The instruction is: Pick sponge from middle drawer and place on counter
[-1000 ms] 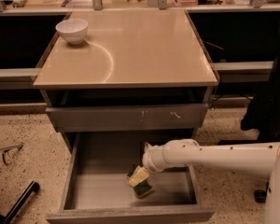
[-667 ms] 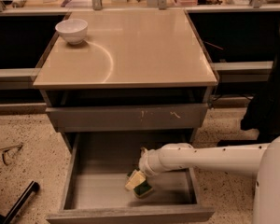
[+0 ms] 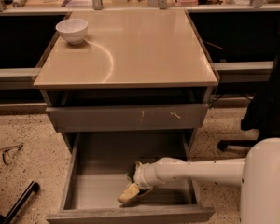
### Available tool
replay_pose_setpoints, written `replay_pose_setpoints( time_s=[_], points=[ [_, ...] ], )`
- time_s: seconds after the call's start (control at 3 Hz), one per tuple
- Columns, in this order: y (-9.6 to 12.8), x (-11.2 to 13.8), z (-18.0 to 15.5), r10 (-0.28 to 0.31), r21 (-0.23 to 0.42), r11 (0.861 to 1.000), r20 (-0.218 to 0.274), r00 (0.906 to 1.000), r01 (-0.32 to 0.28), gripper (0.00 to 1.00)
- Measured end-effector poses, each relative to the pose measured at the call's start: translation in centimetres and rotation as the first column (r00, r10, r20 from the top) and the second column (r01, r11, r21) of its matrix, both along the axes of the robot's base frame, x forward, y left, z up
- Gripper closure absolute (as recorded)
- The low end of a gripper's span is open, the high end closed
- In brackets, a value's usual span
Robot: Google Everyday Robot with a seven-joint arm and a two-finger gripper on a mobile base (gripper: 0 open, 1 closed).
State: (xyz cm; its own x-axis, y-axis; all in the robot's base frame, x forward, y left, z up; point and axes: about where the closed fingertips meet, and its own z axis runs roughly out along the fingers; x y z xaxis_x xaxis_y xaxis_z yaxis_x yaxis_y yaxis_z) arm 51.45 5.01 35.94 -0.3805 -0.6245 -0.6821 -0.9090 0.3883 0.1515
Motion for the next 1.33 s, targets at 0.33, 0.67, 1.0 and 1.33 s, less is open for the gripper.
replay_pose_setpoints(
  time_s=[0.33,0.67,1.0,1.33],
  points=[
    [1.0,-0.4,-1.6,0.001,0.017,1.0,-0.016,0.9999,0.0,0.17],
    [1.0,-0.4,-1.2,0.001,0.017,1.0,-0.016,0.9999,0.0,0.4],
    [0.9,-0.3,-0.8,0.001,0.017,1.0,-0.016,0.9999,-0.001,0.64],
    [0.2,-0.8,1.7,0.004,0.04,0.999,0.006,1.0,-0.004,0.87]
  ],
)
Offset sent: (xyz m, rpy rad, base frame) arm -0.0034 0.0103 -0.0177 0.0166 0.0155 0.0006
